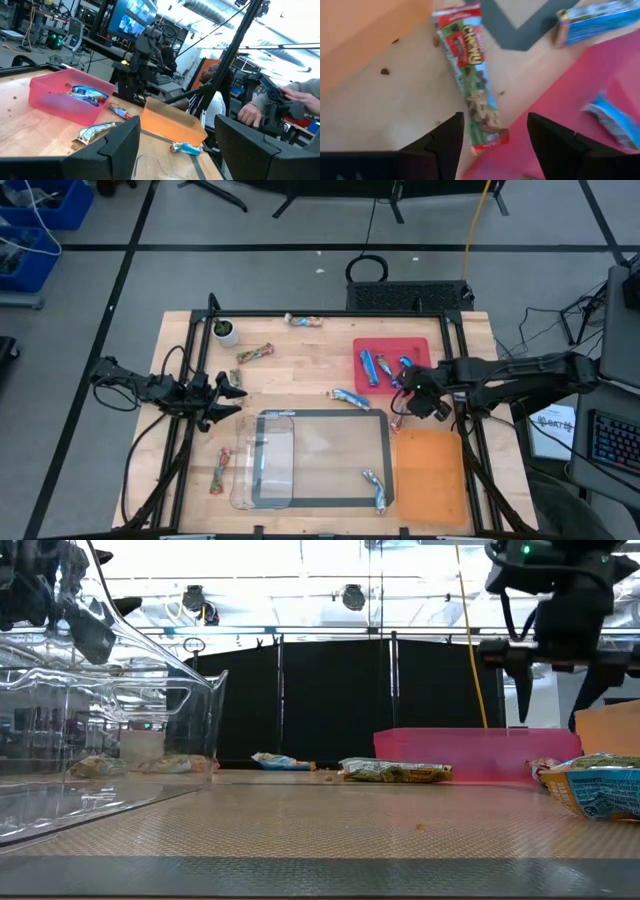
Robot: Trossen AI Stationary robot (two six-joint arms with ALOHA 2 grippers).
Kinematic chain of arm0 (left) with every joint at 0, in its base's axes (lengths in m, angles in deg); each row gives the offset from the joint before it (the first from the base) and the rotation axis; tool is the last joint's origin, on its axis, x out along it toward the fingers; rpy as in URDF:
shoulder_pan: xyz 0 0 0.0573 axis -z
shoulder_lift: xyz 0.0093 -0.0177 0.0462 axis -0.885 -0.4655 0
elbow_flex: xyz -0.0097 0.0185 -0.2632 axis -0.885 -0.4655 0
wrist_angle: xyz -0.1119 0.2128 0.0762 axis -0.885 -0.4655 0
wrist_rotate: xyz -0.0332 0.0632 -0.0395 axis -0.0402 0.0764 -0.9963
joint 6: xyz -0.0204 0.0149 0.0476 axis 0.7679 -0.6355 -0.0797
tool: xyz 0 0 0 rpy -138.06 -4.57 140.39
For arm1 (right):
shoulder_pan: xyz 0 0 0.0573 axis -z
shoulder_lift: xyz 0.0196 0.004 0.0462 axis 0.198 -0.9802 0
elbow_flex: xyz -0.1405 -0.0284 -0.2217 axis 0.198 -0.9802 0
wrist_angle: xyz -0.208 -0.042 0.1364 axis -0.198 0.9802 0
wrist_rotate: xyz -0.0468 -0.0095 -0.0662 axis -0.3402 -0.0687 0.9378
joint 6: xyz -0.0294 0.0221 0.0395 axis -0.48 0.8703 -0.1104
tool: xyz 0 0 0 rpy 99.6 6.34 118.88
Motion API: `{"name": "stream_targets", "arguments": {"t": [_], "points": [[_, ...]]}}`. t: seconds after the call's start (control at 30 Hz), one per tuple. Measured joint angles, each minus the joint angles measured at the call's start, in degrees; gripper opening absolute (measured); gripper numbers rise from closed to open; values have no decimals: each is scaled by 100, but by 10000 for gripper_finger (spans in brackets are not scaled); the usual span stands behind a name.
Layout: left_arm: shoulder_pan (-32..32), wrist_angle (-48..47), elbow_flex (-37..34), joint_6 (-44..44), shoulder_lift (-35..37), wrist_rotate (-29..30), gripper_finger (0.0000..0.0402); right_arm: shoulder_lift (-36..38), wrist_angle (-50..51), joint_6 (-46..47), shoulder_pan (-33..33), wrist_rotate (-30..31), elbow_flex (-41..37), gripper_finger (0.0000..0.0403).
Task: Pick and place Granola Bars by type
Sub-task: Put the right red granola bar into the orange bin
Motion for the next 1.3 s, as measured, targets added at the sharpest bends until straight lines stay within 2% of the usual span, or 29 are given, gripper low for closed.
{"name": "stream_targets", "arguments": {"t": [0.47, 0.73, 0.9, 1.13, 1.3], "points": [[0, -2, 0, 0, 0, 0, 255, -573, -558, -214, 0, -320, -86, 212], [0, 1, 0, 0, 0, 1, 255, -1036, -764, -364, 0, -298, -135, 212], [-2, -3, 0, 0, 0, 0, 255, -1168, -1001, -360, 1, -3, -318, 212], [0, 2, 0, 0, 0, 0, 255, -1189, -1001, -303, 0, 4, -595, 212], [0, -1, 0, 0, 0, 1, 255, -1183, -1024, -289, 0, 141, -656, 177]]}}
